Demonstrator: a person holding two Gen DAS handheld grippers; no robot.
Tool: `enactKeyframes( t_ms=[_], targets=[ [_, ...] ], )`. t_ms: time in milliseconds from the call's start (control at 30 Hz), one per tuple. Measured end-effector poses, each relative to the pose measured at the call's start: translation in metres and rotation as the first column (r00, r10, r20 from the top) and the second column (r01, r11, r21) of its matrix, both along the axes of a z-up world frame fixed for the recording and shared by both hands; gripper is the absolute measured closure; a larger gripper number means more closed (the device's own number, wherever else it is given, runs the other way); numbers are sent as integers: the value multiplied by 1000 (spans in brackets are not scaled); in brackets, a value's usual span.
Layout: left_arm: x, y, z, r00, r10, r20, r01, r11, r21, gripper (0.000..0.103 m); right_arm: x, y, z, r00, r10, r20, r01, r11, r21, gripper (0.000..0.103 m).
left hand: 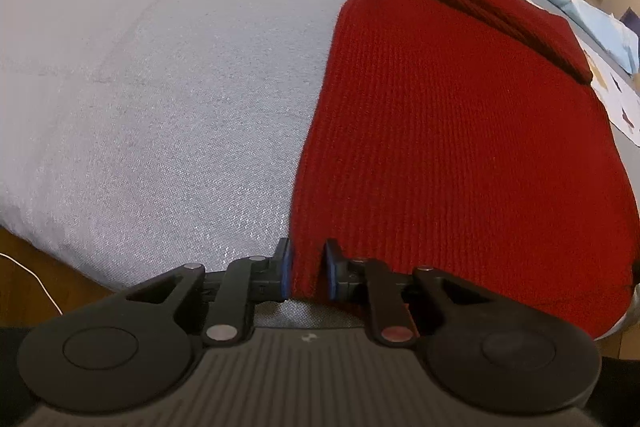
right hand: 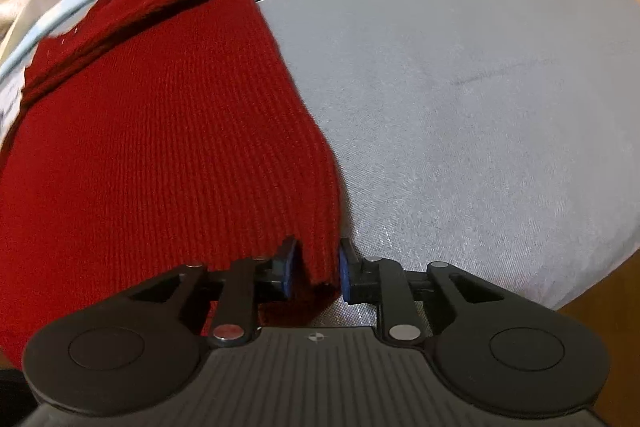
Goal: Fold small clothes
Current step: 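Grasp the hem with both tools and fold it up toward the collar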
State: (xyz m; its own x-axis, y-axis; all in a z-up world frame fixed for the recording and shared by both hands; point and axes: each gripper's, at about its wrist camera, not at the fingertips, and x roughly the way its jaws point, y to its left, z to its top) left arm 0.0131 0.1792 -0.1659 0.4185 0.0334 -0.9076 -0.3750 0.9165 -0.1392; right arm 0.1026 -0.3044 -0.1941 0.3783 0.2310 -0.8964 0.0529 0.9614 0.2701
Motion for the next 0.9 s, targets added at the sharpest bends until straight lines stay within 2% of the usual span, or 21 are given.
enactKeyframes(
  t_ms=[33,100,167,233,333,433,567,700,767,900],
  targets=[
    [0,1,0,1000,6,1,-6,1000,-3,86,0,1,0,1000,3,1,-3,1000,-3,79],
    [-1,2,3,1000,9,12,-9,1000,-4,90,2,1,0,1000,2,2,-2,1000,3,87],
    [-2,0,9,999,-5,32,5,1000,11,91,1,0,3,1000,-11,12,11,1000,18,91],
    [-5,-3,22,997,-25,67,24,1000,12,91,0,-4,10,999,-28,47,26,999,35,92],
    [-8,-3,51,987,-63,146,65,998,-8,92,-4,-10,38,986,-57,154,44,995,89,92],
    [-11,-5,85,971,-105,215,108,994,-4,93,-11,-13,74,960,-48,278,11,991,133,93],
    [-27,-6,132,936,-160,315,167,986,4,96,-22,-17,110,931,-54,361,-19,981,196,93],
    [-53,-6,173,903,-196,383,214,977,-4,97,-43,-31,140,901,-37,433,-63,974,216,94],
    [-75,-6,193,888,-206,412,236,971,-23,98,-54,-43,155,890,-51,454,-73,965,252,94],
    [-114,12,227,866,-160,474,266,950,-165,98,-91,-68,193,865,-70,498,-93,951,294,95]
  ],
)
